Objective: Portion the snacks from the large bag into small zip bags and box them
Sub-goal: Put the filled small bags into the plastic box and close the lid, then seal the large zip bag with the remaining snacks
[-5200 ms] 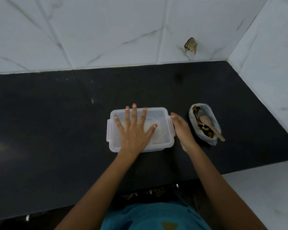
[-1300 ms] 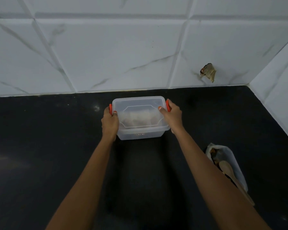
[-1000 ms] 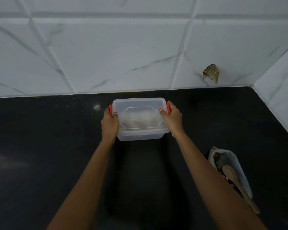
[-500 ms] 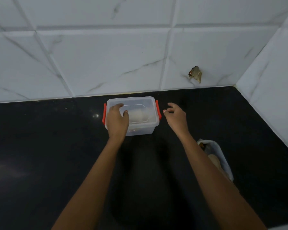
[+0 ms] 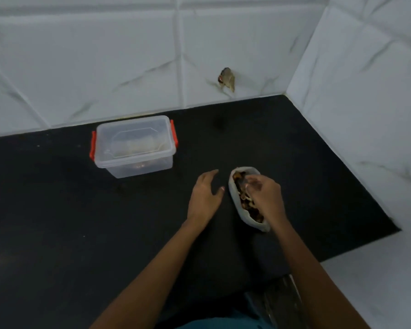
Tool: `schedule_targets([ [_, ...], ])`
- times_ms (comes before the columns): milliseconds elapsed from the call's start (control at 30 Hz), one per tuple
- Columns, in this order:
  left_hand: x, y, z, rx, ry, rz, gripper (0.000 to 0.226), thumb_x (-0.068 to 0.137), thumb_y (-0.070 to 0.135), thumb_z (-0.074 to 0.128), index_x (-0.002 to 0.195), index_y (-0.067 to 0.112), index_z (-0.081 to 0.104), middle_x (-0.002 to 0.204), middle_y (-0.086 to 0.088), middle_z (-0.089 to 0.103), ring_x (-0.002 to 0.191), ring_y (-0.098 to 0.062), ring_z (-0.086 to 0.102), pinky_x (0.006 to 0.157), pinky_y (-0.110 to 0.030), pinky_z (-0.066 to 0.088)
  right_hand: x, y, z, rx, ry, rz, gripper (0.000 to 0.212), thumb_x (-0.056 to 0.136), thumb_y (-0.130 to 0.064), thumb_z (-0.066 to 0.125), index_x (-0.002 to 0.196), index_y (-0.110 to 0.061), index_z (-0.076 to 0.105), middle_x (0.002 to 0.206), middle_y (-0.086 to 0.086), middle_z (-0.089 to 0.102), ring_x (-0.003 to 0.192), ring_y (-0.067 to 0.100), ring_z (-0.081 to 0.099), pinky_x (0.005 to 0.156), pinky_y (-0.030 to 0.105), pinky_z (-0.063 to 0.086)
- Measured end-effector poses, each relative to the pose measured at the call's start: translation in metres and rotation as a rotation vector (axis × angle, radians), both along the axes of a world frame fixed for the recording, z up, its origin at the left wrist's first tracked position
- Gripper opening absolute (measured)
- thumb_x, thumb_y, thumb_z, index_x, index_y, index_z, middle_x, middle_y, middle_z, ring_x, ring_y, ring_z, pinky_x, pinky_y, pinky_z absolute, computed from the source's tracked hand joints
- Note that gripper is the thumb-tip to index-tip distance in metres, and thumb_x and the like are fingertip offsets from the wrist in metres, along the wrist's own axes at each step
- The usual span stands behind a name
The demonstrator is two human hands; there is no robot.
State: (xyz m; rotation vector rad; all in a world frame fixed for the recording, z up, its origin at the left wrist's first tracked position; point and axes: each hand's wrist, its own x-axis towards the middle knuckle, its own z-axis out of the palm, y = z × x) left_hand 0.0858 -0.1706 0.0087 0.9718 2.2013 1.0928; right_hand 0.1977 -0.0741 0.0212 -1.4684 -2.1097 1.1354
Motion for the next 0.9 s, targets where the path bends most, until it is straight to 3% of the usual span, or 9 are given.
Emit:
schedule_targets([
  [100, 0.025, 0.011, -0.014, -0.036, -0.071, -0.047, 0.056, 0.089, 0.015, 0.059, 0.140, 0.017, 0.037, 0.146, -0.003, 0.035, 0.133, -0.014, 0.034, 0.099, -0.013, 0.024, 0.028, 0.004, -0.011, 0.002, -0.112, -0.034, 0.021, 0.087, -0.017, 0.060, 0.107, -0.017, 0.066, 0.111, 0.004, 0.063, 0.100, 0.019, 0.060, 0.086, 0.036, 0.050],
  [300, 0.052, 0.025, -0.029, -0.102, -0.135, -0.017, 0.058, 0.088, 0.012, 0.059, 0.141, 0.016, 0.036, 0.146, -0.007, 0.035, 0.134, -0.017, 0.033, 0.104, -0.022, 0.028, 0.055, 0.002, -0.024, 0.067, -0.263, 0.005, 0.021, 0.088, -0.020, 0.060, 0.108, -0.019, 0.064, 0.112, 0.001, 0.056, 0.102, 0.016, 0.056, 0.079, 0.031, 0.047],
  [433, 0.055, 0.029, -0.033, -0.117, -0.198, 0.044, 0.058, 0.086, 0.009, 0.061, 0.139, 0.018, 0.039, 0.139, -0.008, 0.044, 0.127, -0.019, 0.043, 0.104, -0.031, 0.039, 0.054, 0.000, -0.023, 0.101, -0.293, 0.023, 0.021, 0.089, -0.018, 0.058, 0.109, -0.016, 0.063, 0.111, 0.002, 0.057, 0.100, 0.017, 0.056, 0.076, 0.030, 0.046],
  [567, 0.055, 0.031, -0.035, -0.084, -0.259, 0.077, 0.058, 0.084, 0.005, 0.062, 0.136, 0.017, 0.042, 0.133, -0.008, 0.050, 0.121, -0.019, 0.050, 0.100, -0.038, 0.046, 0.054, 0.004, -0.022, 0.041, -0.245, 0.034, 0.019, 0.088, -0.013, 0.059, 0.106, -0.012, 0.064, 0.104, 0.002, 0.065, 0.093, 0.015, 0.061, 0.079, 0.031, 0.051],
  [733, 0.053, 0.030, -0.037, -0.058, -0.340, 0.099, 0.057, 0.085, 0.002, 0.061, 0.136, 0.017, 0.041, 0.135, -0.006, 0.049, 0.122, -0.019, 0.049, 0.100, -0.035, 0.045, 0.062, 0.017, -0.021, -0.102, -0.134, -0.047, 0.020, 0.085, -0.015, 0.064, 0.105, -0.014, 0.067, 0.101, -0.001, 0.067, 0.091, 0.011, 0.062, 0.081, 0.029, 0.051],
  [900, 0.051, 0.030, -0.036, -0.049, -0.406, 0.097, 0.056, 0.086, 0.003, 0.060, 0.135, 0.019, 0.039, 0.135, -0.006, 0.048, 0.116, -0.018, 0.052, 0.095, -0.035, 0.048, 0.069, 0.032, -0.010, -0.339, 0.049, -0.135, 0.013, 0.084, -0.011, 0.064, 0.095, -0.016, 0.069, 0.092, -0.002, 0.066, 0.076, 0.002, 0.056, 0.060, 0.017, 0.044],
])
